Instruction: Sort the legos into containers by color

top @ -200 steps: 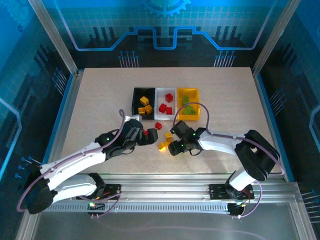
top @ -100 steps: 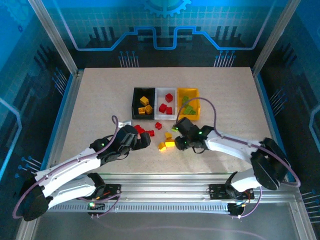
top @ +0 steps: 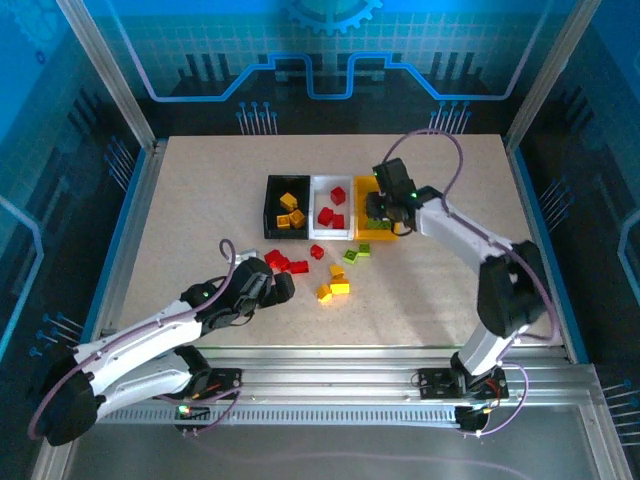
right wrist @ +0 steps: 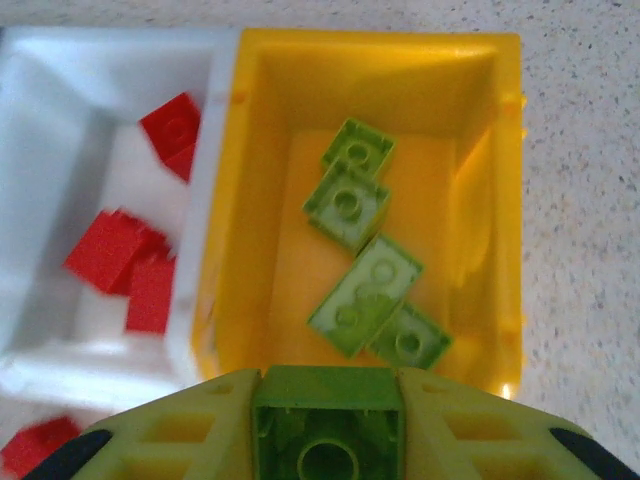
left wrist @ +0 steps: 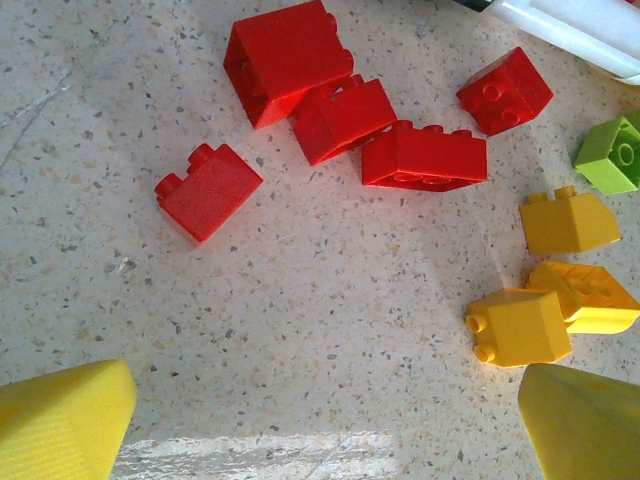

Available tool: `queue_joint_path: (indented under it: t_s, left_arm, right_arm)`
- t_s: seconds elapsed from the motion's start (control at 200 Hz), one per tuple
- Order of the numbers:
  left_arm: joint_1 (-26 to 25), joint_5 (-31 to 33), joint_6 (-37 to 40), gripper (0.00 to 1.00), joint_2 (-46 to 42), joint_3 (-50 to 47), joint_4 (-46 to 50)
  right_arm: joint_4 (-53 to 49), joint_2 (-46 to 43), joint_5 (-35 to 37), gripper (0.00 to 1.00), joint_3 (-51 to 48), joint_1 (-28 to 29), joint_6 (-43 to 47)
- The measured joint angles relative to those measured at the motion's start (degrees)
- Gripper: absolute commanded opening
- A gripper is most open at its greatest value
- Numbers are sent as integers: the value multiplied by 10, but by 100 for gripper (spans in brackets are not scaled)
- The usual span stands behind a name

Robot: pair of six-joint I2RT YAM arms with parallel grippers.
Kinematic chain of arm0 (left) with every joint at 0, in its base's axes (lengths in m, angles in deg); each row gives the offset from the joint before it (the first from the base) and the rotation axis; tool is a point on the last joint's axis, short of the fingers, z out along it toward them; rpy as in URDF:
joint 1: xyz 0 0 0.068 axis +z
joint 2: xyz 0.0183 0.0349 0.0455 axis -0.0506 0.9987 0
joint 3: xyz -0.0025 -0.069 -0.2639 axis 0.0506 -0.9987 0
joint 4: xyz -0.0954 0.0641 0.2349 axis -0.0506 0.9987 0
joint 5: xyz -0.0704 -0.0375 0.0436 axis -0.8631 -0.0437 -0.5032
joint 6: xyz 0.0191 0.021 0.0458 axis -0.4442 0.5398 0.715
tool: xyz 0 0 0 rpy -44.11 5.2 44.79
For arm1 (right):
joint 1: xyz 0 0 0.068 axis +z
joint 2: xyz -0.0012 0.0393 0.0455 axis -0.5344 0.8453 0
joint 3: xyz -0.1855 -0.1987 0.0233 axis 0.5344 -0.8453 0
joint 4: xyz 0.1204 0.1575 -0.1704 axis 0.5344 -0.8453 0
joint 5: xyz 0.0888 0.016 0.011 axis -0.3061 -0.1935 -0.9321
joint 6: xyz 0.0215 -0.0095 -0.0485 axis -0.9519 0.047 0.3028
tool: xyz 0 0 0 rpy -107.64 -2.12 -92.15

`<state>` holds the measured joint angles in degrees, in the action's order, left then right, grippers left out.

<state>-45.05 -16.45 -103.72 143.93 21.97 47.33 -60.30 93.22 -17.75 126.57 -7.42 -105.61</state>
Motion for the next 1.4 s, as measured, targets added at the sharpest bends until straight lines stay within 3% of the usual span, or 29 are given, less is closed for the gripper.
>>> queue_joint_path:
  t_s: [0.095, 0.23, 0.32, 0.615, 0.91, 1.171, 1.316, 1.401]
  left_arm:
    - [0, -2, -5, 99, 0, -5, 0]
    - [2, -2, -7, 99, -2, -10, 0]
    - [8, -1, -7, 99, -2, -10, 0]
    - [75, -9, 17, 93, 14, -10, -11]
    - [142, -36, 54, 86, 165, -6, -102]
    - [155, -47, 55, 66, 240, 21, -155]
    - [158, -45, 59, 44, 259, 24, -163]
    - [159, -48, 53, 38, 258, 24, -169]
  right_arm:
    - [-12, 59, 8, 45, 44, -10, -7]
    - [-24, 107, 10, 64, 82, -17, -17]
    - [-27, 114, 7, 71, 88, -17, -26]
    - [-19, 56, -9, 73, 59, 2, -29]
    - [16, -46, -25, 73, -46, 43, -45]
    - [24, -76, -25, 73, -78, 43, -46]
    - [32, -92, -24, 73, -81, 43, -46]
    - [35, -96, -24, 73, -85, 43, -48]
